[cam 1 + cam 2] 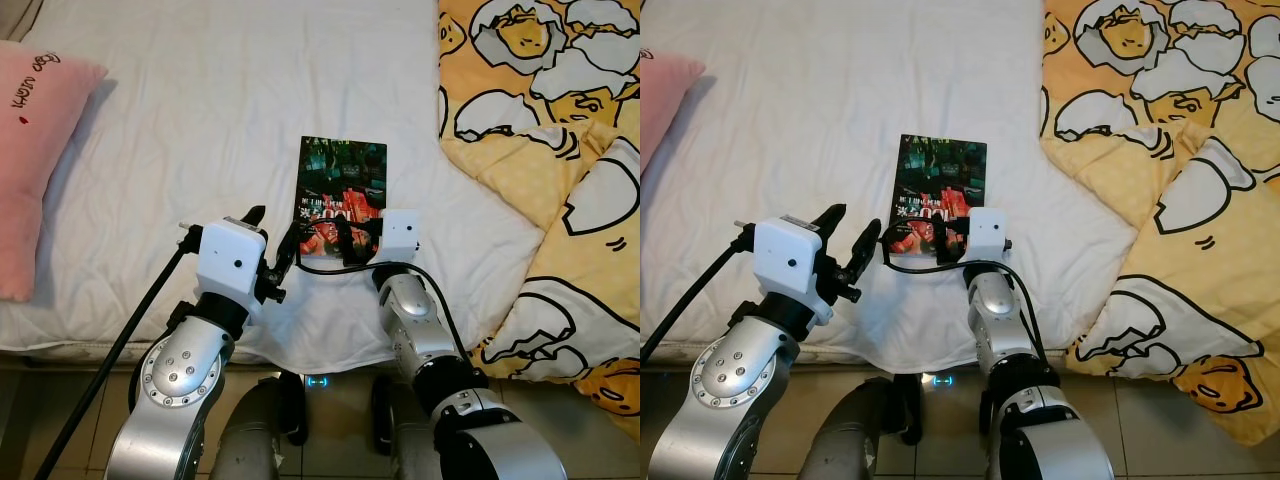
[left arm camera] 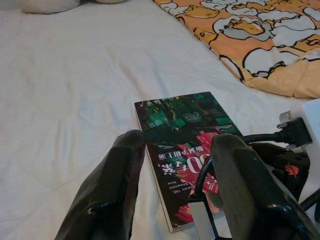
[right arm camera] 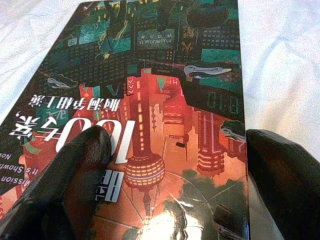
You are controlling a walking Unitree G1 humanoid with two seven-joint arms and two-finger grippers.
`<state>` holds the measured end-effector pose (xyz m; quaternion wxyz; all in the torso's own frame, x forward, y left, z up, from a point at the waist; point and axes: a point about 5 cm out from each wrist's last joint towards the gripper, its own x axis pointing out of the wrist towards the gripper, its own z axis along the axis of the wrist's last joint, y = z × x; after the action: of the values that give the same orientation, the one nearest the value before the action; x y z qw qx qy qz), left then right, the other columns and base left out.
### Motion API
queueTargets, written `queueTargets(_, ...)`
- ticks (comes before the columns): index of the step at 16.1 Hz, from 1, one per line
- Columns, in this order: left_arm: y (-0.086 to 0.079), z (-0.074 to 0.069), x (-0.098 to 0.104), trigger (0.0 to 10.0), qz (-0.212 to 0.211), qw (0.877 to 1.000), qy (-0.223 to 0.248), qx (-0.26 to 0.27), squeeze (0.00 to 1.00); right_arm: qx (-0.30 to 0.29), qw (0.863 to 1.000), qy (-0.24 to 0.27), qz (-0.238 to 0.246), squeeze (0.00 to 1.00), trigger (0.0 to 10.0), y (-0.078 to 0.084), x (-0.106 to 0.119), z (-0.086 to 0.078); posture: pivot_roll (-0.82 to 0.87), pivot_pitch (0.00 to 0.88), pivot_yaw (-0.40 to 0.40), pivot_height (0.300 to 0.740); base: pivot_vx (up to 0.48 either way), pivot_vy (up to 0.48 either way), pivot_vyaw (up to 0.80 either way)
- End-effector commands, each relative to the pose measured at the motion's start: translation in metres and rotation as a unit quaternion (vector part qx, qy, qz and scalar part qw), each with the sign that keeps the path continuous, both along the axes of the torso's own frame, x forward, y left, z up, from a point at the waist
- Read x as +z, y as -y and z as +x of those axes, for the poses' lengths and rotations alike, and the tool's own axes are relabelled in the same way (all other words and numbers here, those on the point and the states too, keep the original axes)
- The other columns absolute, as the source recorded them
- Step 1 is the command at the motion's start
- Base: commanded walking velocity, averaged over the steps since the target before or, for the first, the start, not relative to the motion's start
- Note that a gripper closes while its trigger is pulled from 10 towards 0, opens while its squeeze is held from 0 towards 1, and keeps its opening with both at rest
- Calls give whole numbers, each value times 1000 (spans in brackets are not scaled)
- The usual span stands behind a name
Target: Clean up the room
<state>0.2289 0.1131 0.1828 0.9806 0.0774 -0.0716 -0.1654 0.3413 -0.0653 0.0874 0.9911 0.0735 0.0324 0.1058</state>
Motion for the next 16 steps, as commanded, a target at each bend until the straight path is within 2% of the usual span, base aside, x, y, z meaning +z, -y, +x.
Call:
queueTargets(1,1,-4,-3,10000,6,1000,-8,-3,0,3,999,-44,26,0,10000,-7,-13,-5,33,366,14,703,0,0,0)
queueTargets(4,1,-4,-4,10000,10,1000,-9,-2,0,10,994,-88,68,0,9765,-11,-20,-5,37,367,14,703,0,0,0)
queueTargets(5,0,-4,-4,10000,12,1000,-9,-2,0,11,990,-108,91,0,980,-13,-23,-5,37,367,14,703,0,0,0)
queueTargets(6,0,-3,-4,10000,13,1000,-9,-1,0,13,988,-114,99,0,0,-14,-23,-5,37,367,15,703,0,0,0)
queueTargets(10,0,0,-5,10000,15,1000,-8,4,0,23,991,-95,92,0,0,-11,-15,1,29,357,12,703,0,0,0)
queueTargets(16,2,7,-5,10000,19,1000,-2,6,0,25,989,-93,116,0,0,-8,-12,4,15,353,10,703,0,0,0)
